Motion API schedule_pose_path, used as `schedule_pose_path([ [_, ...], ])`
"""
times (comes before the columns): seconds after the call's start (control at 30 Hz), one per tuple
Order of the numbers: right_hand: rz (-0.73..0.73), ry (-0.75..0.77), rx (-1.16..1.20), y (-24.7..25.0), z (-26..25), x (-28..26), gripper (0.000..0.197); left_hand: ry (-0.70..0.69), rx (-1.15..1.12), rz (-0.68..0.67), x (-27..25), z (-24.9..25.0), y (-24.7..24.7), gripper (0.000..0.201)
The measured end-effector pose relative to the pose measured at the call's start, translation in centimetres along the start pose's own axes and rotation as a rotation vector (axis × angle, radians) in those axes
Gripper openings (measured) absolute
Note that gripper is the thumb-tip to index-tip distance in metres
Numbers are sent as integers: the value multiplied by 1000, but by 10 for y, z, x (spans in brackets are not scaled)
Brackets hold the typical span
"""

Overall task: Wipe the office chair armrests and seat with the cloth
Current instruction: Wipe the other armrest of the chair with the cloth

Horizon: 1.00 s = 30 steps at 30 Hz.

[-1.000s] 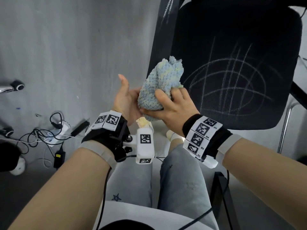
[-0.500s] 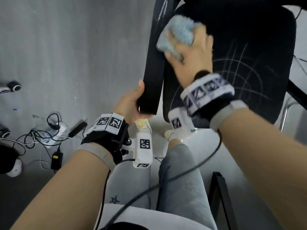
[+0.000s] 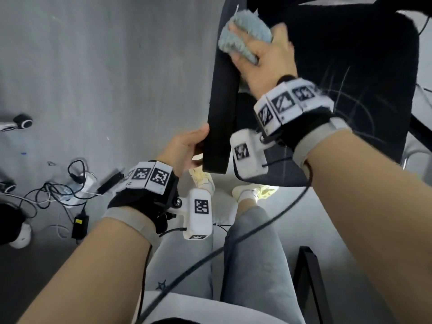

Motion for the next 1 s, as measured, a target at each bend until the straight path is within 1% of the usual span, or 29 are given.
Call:
schedule_pose_path([
  [0.07,-119,60,14,-4,-10,-27,43,-8,98,10,0,14,0,24],
  [0.13,-222,102,-11,-7,-19,-58,48,-84,176,28,-1,36,-2,24],
  [0.2,-308,104,-108,-5,-24,-69,52,-139,246,21,-3,54,-3,38],
  [0.23,-328,102,-162,-1,-24,-63,53,-133,312,2,-5,58,-5,39],
  [0.3,-316,80,-248,6,-25,-37,52,-95,433,-29,-9,60,-9,33],
  [0.4,-270,-63,-255,14,-23,13,51,-81,425,-50,-14,58,-13,33],
  [0.47,-276,-144,-206,14,-23,30,52,-80,420,-38,-14,60,-15,34],
  [0.53,-310,-155,-226,11,-26,23,54,-78,432,-28,-13,62,-15,40],
  [0.6,-377,-112,-275,9,-33,-1,54,-111,454,-15,-12,65,-15,41],
  [0.7,-484,-46,-324,5,-39,-31,54,-109,456,-62,-11,63,-15,39],
  [0.8,-456,-19,-400,7,-43,-13,53,-70,404,-120,-13,53,-16,44],
  [0.87,-397,-65,-408,6,-42,12,52,-67,357,-127,-12,49,-16,48],
  [0.93,-341,-135,-387,3,-40,30,52,-79,336,-106,-11,51,-16,47],
  [1.0,-322,-153,-397,2,-42,29,52,-86,318,-106,-9,53,-15,45],
])
Point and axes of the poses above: each hand's wrist, its own x-axis towards the middle knuckle, its own y-axis out of the back of the hand, z = x × y, the point moved 4 cm from there along x, towards the middle knuckle, and after that the axes turned 15 degrees about y, right-handed, at the moved point
